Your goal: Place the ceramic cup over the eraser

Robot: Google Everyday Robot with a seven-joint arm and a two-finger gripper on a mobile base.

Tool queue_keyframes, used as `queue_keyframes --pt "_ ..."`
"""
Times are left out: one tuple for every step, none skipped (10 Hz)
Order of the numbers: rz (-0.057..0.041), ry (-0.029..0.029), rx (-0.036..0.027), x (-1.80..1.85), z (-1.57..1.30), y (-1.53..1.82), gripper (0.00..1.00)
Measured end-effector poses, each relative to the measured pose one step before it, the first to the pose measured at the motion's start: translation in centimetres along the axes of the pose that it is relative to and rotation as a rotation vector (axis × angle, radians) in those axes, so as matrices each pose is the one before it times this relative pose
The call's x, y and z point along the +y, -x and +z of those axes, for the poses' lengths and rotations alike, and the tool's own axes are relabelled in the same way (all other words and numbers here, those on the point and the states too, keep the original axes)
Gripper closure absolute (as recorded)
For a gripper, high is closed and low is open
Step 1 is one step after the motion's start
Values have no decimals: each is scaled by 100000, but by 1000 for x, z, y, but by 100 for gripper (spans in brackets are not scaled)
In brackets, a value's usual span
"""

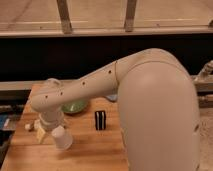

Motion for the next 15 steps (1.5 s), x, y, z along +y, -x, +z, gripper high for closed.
queue_keyframes --pt "33 208 941 -32 601 64 21" --pt "91 -476 1756 -199 646 40 21" --pt "133 -1287 2549 -85 700 42 21" --pt "419 -1051 2065 -126 584 41 21" --pt "1131 -1238 1696 -637 451 -84 21" --pt "1376 -1204 1510 -705 246 -216 21" --pt "1161 -1306 1706 -624 315 -254 21" --pt "639 -529 868 -252 221 -124 21" --pt "1033 -253 827 -363 275 -219 21" --pt "811 66 417 -295 225 -220 21" --pt "514 368 -275 -210 180 -154 26" --pt "66 512 -1034 37 -18 -5 36" --pt "-363 429 -1090 197 -53 89 45" --pt "-904 15 -1015 292 -194 155 55" --pt "-823 -283 -728 192 -171 219 66"
